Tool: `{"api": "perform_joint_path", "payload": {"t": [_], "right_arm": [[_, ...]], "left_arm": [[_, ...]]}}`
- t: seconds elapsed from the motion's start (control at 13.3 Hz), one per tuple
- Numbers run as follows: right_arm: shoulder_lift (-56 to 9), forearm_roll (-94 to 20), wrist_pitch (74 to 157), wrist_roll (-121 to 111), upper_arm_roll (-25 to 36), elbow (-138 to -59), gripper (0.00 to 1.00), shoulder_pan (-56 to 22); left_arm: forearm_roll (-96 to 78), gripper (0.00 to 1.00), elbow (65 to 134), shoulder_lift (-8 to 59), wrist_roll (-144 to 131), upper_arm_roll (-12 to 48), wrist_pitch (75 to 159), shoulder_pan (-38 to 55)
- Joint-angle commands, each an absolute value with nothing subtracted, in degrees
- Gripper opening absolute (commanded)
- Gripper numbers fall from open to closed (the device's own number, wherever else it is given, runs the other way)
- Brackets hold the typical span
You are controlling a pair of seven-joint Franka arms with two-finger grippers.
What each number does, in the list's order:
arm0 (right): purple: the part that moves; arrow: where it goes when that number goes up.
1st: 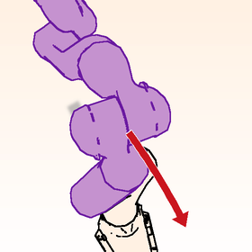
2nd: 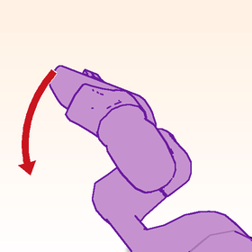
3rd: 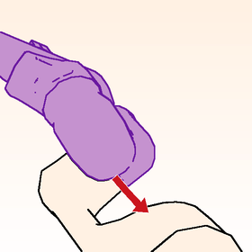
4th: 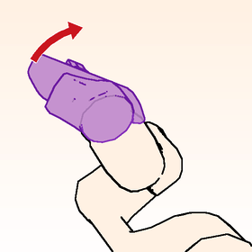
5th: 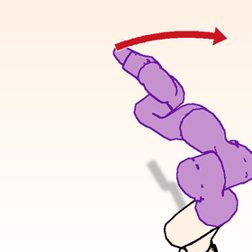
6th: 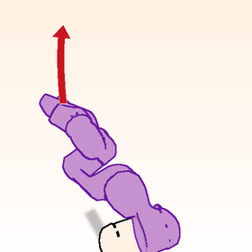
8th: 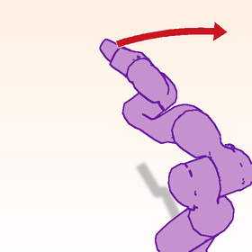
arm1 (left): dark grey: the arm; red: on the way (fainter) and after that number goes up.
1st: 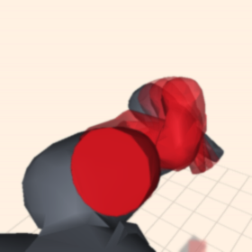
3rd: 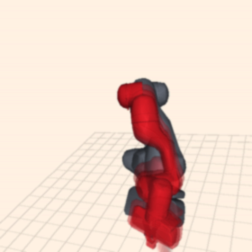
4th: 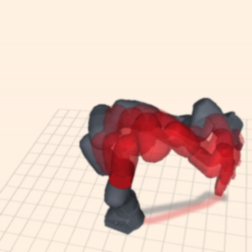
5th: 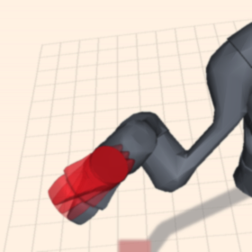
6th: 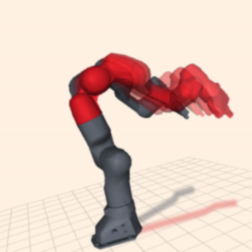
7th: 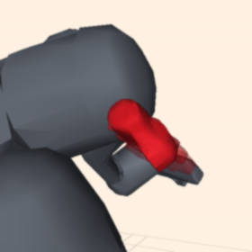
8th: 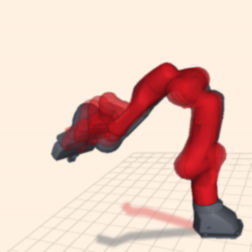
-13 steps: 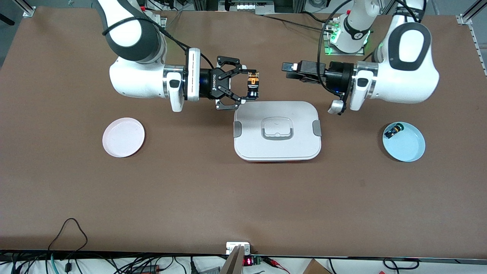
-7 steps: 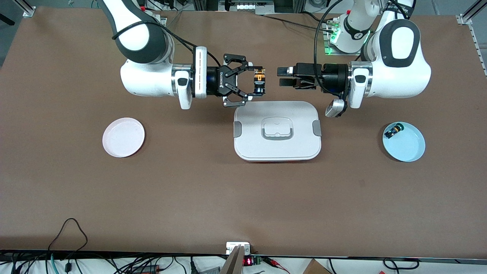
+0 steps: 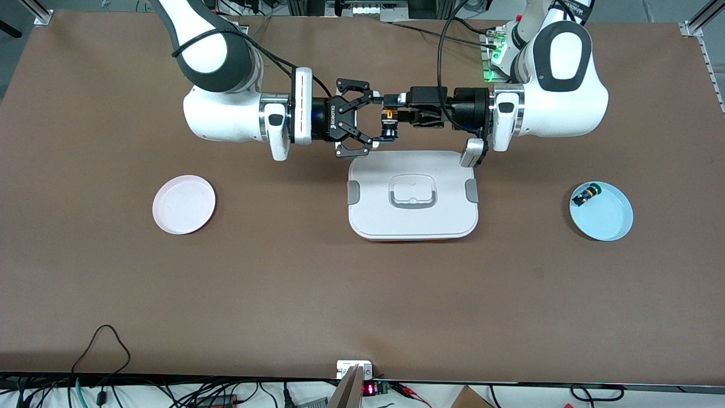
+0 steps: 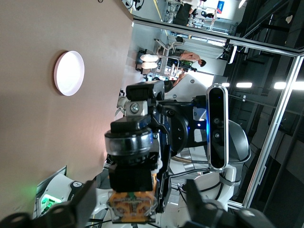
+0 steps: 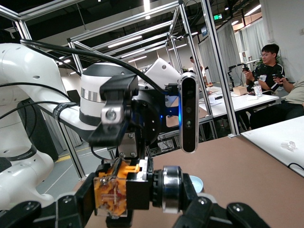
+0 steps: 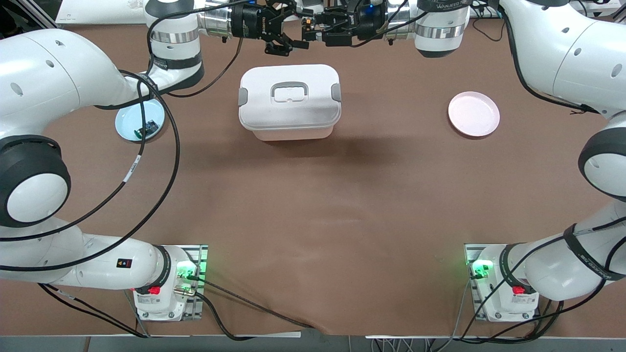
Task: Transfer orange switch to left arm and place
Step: 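Close the left gripper on the switch held by the right gripper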
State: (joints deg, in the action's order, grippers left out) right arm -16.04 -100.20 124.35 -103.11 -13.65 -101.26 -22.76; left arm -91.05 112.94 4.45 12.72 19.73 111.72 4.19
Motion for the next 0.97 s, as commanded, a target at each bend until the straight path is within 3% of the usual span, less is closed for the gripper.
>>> {"api": "perform_joint_path", "payload": {"t": [0.0, 0.07, 0.15, 0.6, 0.67, 0.75, 0.9], "right_arm": [[-15.38, -101.78, 125.33, -104.15, -13.36, -101.78, 0.04, -23.38], [-15.29, -101.78, 125.51, -104.15, -13.36, -101.78, 0.04, -23.38], [-15.29, -101.78, 125.77, -104.06, -13.36, -101.78, 0.04, -23.38], [-15.12, -101.78, 125.95, -104.06, -13.36, -101.78, 0.05, -23.47], [-15.12, -101.86, 125.95, -103.19, -13.36, -101.78, 0.33, -23.47], [-15.03, -101.87, 125.77, -101.01, -13.36, -101.78, 0.99, -23.47], [-14.5, -101.95, 126.03, -100.29, -13.36, -101.69, 1.0, -23.99]], "left_arm": [[-92.81, 0.34, 113.47, 4.39, 14.59, 19.78, 112.24, 4.48], [-92.81, 0.24, 113.38, 4.39, 14.5, 19.78, 112.24, 4.4], [-92.81, 0.22, 113.47, 4.39, 14.5, 19.78, 112.24, 4.31], [-92.81, 0.22, 113.47, 4.39, 14.5, 19.78, 112.15, 4.22], [-92.81, 0.22, 113.47, 4.39, 14.5, 19.78, 112.15, 4.22], [-92.81, 0.22, 113.47, 4.39, 14.5, 19.78, 112.15, 4.22], [-92.81, 0.22, 113.47, 4.39, 14.5, 19.78, 112.15, 4.22]]}}
